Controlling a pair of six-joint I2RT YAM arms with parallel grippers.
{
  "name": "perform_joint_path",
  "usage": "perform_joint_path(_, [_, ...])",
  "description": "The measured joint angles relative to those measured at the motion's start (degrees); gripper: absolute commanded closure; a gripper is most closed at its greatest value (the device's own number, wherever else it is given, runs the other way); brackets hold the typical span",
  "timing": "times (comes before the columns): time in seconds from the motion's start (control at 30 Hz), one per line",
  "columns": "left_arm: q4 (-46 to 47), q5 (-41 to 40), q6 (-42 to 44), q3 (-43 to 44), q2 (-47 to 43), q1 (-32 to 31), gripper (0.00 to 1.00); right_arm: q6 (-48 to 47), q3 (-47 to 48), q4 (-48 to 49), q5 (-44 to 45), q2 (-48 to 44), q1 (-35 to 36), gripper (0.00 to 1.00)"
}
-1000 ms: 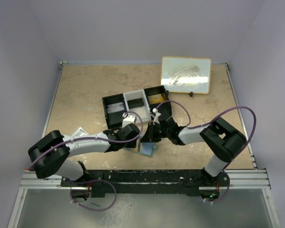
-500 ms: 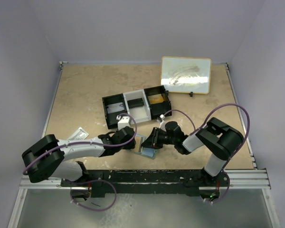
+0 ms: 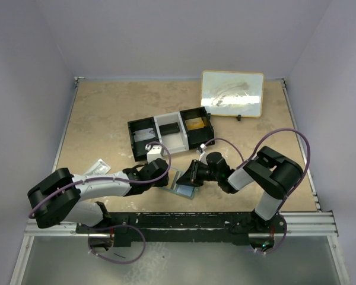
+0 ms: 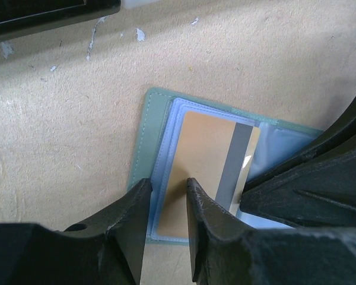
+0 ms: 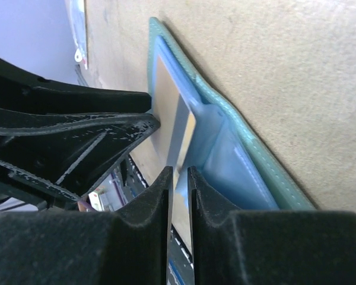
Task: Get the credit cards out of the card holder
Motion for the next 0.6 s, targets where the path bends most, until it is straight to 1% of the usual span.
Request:
perform_joint_path(0.2, [-0.52, -0.13, 0.04, 0.09, 0.00, 0.00, 0.76, 0.79, 0.02, -1.99, 0.96, 0.00, 0.04, 0.78])
perform_joint_path(0.3, [-0.74, -0.15, 0.04, 0.17, 0.00, -0.02, 0.77, 1.53, 0.02, -1.99, 1.22, 0.02, 0.04, 0.78])
perform_joint_path(0.47, [-0.94, -0.22, 0.04, 0.22, 0.00, -0.11, 0.78, 3.17, -0.02, 0.76, 0.42, 1.77, 0.00, 0.83])
perform_joint_path(0.57, [-1.11, -0.24, 0.04, 0.31, 0.00, -0.11, 0.79, 4.24, -0.35, 4.94, -0.35, 4.07, -0.02, 0.89])
perform_joint_path(0.6, [-1.18, -0.24, 0.04, 0.31, 0.00, -0.13, 0.79, 4.44, -0.48, 5.60, -0.35, 4.33, -0.02, 0.94])
